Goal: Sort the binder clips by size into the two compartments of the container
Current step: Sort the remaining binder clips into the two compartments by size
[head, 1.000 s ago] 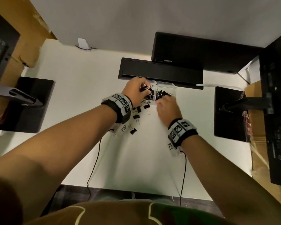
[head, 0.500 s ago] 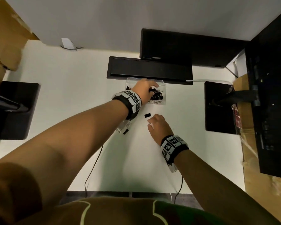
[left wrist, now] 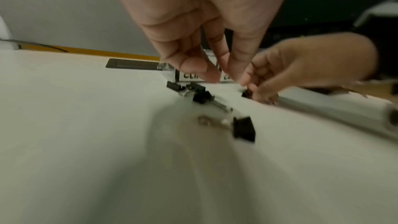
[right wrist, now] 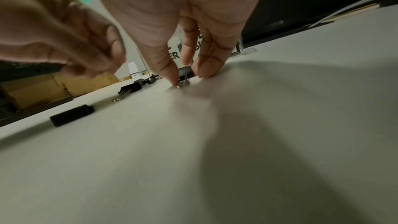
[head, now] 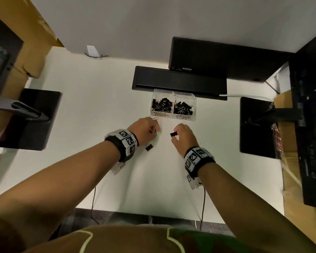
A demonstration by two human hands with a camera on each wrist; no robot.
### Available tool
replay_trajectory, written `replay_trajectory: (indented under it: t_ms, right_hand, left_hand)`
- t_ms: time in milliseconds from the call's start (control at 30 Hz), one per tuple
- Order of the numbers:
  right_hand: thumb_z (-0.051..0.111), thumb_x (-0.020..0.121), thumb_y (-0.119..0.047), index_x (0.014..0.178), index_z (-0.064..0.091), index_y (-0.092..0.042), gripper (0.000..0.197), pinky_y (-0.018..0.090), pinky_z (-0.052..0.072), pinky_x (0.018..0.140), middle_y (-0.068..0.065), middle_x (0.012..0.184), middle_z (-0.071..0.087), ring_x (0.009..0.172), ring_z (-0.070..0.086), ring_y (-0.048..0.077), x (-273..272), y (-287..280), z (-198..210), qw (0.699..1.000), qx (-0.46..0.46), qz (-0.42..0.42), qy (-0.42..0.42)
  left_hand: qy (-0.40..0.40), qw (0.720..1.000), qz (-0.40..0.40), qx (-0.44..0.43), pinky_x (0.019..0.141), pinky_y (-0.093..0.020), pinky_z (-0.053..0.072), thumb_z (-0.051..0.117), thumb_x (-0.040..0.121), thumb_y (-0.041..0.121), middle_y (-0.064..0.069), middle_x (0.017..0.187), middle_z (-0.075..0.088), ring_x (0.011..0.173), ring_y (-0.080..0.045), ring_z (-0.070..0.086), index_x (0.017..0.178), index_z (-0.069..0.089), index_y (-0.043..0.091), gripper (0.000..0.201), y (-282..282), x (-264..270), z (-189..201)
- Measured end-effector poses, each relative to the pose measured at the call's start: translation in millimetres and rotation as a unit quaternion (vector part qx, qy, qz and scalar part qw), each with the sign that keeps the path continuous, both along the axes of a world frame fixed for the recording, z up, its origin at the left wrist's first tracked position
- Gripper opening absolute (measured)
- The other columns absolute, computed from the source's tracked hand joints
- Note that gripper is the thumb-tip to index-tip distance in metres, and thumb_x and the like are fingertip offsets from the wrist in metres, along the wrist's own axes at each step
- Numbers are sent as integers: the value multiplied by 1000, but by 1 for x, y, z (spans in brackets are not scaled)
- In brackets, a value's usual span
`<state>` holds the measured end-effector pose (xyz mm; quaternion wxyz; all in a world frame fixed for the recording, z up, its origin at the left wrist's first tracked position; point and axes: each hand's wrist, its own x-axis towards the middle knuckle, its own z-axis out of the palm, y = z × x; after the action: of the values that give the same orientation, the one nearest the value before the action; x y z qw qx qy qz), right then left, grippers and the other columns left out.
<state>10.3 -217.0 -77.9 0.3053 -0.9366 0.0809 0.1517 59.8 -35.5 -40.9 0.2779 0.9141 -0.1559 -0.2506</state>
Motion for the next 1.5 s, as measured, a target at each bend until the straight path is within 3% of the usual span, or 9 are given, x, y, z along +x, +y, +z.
replay_trajectory:
  t_ms: [133, 300, 467, 767, 866, 1033, 1166, 1366, 1500]
  right_hand:
    - [65, 81, -13, 113, 58, -6, 33, 33, 49, 88, 12, 116, 55, 104, 58, 26, 5, 0, 1, 998, 41, -49, 28]
    - [64, 83, -10, 99, 61, -6, 17, 18, 41, 67, 6, 97, 56, 85, 56, 18, 3, -1, 10, 997, 53, -53, 19]
    - [61, 87, -8, 93, 58, -13, 9, 8, 36, 57, -9, 75, 53, 65, 50, 2, 26, -14, 48, 987, 117, -105, -41]
    - [57, 88, -6, 107, 58, -12, 20, 19, 45, 72, 5, 107, 53, 80, 50, 12, 79, -35, 68, 990, 0, -100, -103]
    - [52, 91, -7, 107, 59, -10, 18, 13, 40, 71, 6, 120, 48, 83, 54, 11, 68, -18, 68, 990, -3, -69, -125]
    - [48, 92, -10, 117, 60, -16, 28, 31, 45, 99, 4, 124, 51, 111, 52, 18, 31, 37, 41, 996, 20, 86, -24]
    - [56, 90, -13, 126, 56, -15, 36, 33, 47, 94, 9, 122, 44, 109, 51, 24, 14, 62, 14, 988, -1, 151, 24]
    - [56, 89, -13, 93, 56, -7, 7, 38, 50, 79, 10, 106, 48, 94, 53, 28, 0, 52, -1, 993, -24, 112, 2]
    - [51, 86, -10, 106, 56, -11, 21, 38, 48, 80, 9, 110, 52, 104, 48, 27, 7, 41, 7, 994, -45, 96, -14]
  left_hand:
    - [31, 994, -88, 51, 84, -29, 49, 68, 78, 21, 1, 102, 56, 84, -14, 52, 107, 65, 20, 29, 12, -23, -16]
    - [56, 992, -87, 69, 92, -30, 46, 65, 82, 16, -3, 120, 47, 102, -22, 57, 118, 60, 16, 36, 16, -40, -31]
    - [28, 993, -92, 72, 85, -32, 47, 59, 87, 13, -8, 120, 44, 97, -27, 57, 113, 57, 10, 26, 18, -44, -33]
    - [-67, 988, -118, 68, 73, -33, 46, 49, 91, 14, -2, 116, 55, 105, -24, 54, 111, 57, 15, 21, 23, -48, -29]
    - [-103, 990, -78, 54, 65, -31, 44, 46, 92, 14, -2, 114, 55, 97, -25, 58, 108, 57, 15, 20, 24, -47, -24]
    - [-115, 990, 86, 15, 68, -36, 51, 49, 91, 14, -7, 110, 50, 78, -29, 59, 107, 57, 14, 18, 28, -26, -14]
    - [-89, 990, 108, 6, 72, -31, 46, 47, 90, 10, -12, 113, 47, 83, -25, 56, 113, 59, 11, 25, 22, -2, -14]
    - [-52, 985, 164, 0, 81, -30, 44, 43, 94, 9, -17, 118, 46, 97, -31, 56, 117, 60, 9, 29, 9, 12, -22]
    - [-33, 983, 182, 20, 92, -38, 48, 50, 93, 17, -16, 127, 42, 106, -33, 54, 124, 54, 9, 32, -1, 16, -28]
